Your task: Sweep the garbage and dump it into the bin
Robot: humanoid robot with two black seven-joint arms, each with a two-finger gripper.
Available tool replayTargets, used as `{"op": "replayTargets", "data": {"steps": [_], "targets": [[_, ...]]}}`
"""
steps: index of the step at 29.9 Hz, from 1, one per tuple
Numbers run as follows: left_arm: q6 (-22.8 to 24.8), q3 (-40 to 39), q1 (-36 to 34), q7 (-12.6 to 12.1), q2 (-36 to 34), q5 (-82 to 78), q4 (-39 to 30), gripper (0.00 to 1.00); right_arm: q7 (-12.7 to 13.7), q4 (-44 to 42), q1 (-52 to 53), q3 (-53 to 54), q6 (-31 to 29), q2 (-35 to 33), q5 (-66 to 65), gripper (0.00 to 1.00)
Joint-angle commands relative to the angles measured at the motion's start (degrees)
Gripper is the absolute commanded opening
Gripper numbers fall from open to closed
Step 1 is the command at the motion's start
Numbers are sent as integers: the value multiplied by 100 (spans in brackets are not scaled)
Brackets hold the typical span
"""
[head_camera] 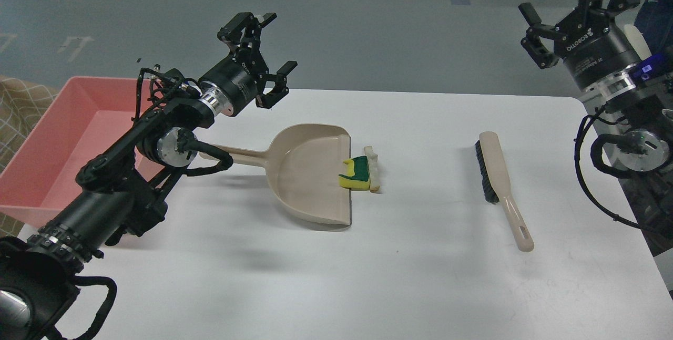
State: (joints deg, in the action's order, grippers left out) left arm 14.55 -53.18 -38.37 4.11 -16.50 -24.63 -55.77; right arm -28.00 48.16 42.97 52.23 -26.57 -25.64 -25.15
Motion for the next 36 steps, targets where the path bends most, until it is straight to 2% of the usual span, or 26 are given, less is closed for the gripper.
{"op": "replayTargets", "data": {"steps": [1, 10, 18, 27, 36], "targets": [[-5, 1, -92, 11, -12, 2, 48, 98, 0, 1, -175, 278, -94, 6, 1, 100], [-23, -34, -100, 72, 41, 55, 84, 98, 0, -17, -219, 296, -15, -2, -8, 100], [179, -105, -188, -33, 50, 90, 92, 98, 0, -17, -166, 270, -15, -20, -8, 100], [223, -122, -382, 81, 59, 108, 303, 98, 0, -17, -157, 261, -50, -11, -8, 100], [56, -52, -426, 28, 94, 63, 303, 98, 0, -43, -157, 253, -41, 15, 1, 100]]}}
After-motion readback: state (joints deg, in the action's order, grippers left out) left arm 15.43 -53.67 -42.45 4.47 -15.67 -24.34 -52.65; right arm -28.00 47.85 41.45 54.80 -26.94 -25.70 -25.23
